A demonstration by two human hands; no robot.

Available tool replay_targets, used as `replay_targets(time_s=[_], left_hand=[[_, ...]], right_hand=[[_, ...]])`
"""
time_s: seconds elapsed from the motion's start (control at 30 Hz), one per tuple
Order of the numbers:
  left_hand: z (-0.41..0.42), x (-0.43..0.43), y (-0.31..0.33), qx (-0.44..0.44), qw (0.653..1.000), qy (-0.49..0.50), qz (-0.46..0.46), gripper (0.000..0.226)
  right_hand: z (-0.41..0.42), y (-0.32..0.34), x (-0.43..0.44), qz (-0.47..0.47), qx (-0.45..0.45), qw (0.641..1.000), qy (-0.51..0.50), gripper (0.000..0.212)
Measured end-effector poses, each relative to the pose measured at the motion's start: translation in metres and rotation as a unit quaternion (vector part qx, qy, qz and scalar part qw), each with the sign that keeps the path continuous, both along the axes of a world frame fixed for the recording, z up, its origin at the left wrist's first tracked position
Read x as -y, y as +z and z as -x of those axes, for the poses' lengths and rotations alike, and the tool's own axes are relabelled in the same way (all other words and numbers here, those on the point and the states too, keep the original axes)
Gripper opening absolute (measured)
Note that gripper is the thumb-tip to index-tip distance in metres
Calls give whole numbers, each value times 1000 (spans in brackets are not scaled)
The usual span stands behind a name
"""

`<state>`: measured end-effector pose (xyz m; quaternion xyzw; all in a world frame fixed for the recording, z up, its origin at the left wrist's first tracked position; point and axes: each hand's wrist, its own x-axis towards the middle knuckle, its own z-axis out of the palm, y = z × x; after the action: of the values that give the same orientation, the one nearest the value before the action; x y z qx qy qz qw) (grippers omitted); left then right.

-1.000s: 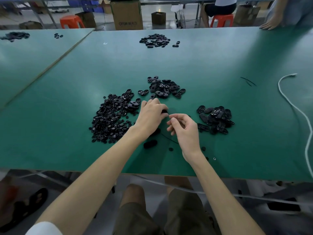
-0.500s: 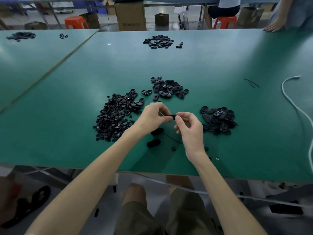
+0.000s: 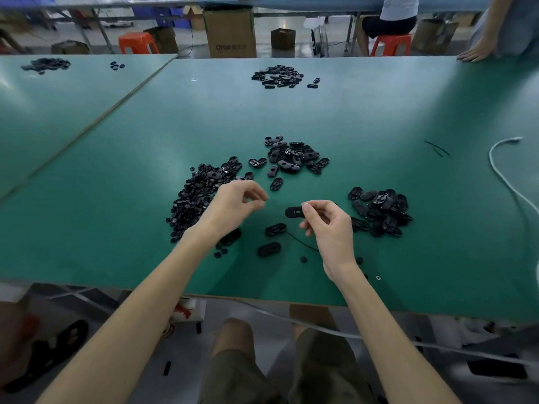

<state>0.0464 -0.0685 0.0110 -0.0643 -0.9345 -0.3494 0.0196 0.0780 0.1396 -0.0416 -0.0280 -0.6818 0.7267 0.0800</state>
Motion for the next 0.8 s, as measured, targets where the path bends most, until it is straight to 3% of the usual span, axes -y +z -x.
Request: replay_targets(time_s=[0.13, 0.47, 0.63, 0.8], left_hand=[[-8, 25, -10, 0, 992, 66, 105, 11], [-18, 19, -22, -23, 995, 95, 25, 5], [-17, 20, -20, -18, 994, 95, 50, 5], [-18, 16, -21, -76, 992, 87, 55, 10]], right_hand=[[1, 1, 0, -6, 5, 1000, 1, 5], [0, 1, 0, -25, 9, 1000, -4, 4], [0, 1, -1, -28, 8, 1000, -9, 3], [0, 1, -1, -31, 10, 999, -8, 3]])
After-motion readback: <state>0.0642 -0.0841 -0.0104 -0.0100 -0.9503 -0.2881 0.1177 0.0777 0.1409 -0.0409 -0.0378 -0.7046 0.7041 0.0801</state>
